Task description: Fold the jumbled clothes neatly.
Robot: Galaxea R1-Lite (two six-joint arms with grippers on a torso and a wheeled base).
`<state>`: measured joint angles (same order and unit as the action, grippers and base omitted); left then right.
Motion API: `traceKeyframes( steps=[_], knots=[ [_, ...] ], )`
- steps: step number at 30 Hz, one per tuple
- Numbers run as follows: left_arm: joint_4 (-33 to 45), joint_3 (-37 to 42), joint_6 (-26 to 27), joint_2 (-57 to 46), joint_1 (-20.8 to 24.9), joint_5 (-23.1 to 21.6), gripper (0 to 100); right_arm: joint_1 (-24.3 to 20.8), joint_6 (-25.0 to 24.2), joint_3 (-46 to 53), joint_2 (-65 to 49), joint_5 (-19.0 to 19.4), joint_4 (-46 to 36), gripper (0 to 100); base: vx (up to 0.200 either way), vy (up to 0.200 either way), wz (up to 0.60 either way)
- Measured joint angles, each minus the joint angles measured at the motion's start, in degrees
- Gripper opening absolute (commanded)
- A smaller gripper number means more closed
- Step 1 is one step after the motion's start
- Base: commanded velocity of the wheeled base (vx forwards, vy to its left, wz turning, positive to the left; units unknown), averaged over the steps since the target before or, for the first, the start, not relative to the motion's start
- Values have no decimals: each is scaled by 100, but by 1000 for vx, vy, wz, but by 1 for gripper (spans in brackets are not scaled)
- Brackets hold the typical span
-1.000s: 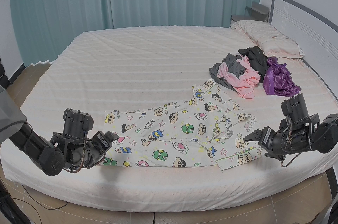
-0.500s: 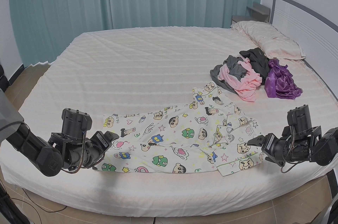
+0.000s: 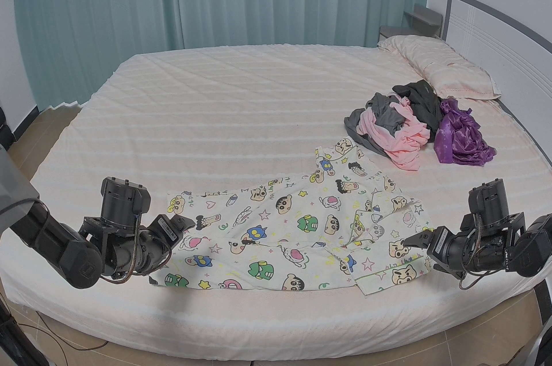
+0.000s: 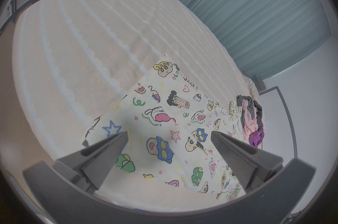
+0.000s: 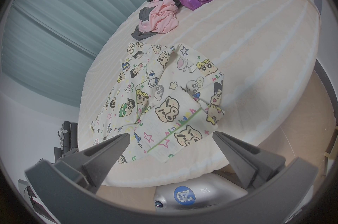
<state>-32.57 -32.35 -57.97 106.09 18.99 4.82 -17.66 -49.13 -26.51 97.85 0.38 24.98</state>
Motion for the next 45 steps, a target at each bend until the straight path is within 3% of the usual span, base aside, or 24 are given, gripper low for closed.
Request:
traceKeyframes(
  steps=[5, 17, 21, 25, 29, 36, 40, 45],
  knots=[
    [0, 0, 2, 7, 0, 11, 100, -11, -2, 4, -48, -5, -2, 100, 200, 0, 0],
    [15, 22, 293, 20, -12, 30, 100, -16, 9, 13, -87, -11, -7, 100, 0, 0, 0],
    [30, 166, 816, 20, -48, 16, 100, -20, 17, 15, -87, -13, -13, 100, 0, 0, 0],
    [9, 411, 1669, 5, -169, -121, 100, -20, 55, 28, -87, -13, -13, 100, 0, 0, 0],
    [-2, 678, 2272, -91, -544, -803, 100, -20, 101, 50, -85, -13, -10, 100, 0, 0, 0],
    [0, 1114, 4042, -221, -1370, -1812, 100, -27, 162, 89, -80, -9, -5, 100, 0, 0, 0],
    [9, 1303, 4328, -188, -1693, -2080, 100, -50, 211, 116, -72, -9, -5, 100, 0, 0, 0],
    [9, 1397, 4350, -102, -1765, -2124, 100, -94, 224, 141, -54, -6, -5, 100, 0, 0, 0]
  ],
)
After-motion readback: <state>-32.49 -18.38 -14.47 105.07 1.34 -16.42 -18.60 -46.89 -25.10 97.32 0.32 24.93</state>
